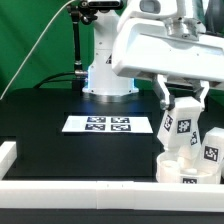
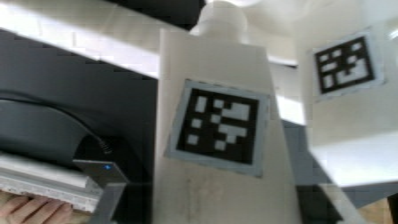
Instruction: Assemble stool
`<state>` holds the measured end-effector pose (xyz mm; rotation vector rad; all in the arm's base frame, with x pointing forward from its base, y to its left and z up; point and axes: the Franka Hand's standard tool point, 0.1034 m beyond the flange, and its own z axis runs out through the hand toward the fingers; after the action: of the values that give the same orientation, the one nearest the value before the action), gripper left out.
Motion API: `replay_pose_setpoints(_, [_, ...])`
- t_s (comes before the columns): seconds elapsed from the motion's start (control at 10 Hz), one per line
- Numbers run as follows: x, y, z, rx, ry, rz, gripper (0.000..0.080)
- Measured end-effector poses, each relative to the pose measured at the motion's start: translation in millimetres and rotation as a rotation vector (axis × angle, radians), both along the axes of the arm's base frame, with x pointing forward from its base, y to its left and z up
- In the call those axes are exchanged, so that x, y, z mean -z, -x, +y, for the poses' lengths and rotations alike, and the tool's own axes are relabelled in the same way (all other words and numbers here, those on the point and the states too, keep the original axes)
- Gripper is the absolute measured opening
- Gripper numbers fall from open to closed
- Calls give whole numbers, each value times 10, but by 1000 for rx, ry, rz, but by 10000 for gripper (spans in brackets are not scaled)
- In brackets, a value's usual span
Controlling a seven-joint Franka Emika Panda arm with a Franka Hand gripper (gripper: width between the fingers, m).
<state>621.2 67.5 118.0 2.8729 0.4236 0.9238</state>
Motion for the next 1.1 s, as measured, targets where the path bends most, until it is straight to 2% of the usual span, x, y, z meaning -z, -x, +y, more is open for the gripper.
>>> replay_pose_setpoints(1.1, [154, 109, 12, 1, 1, 9, 327])
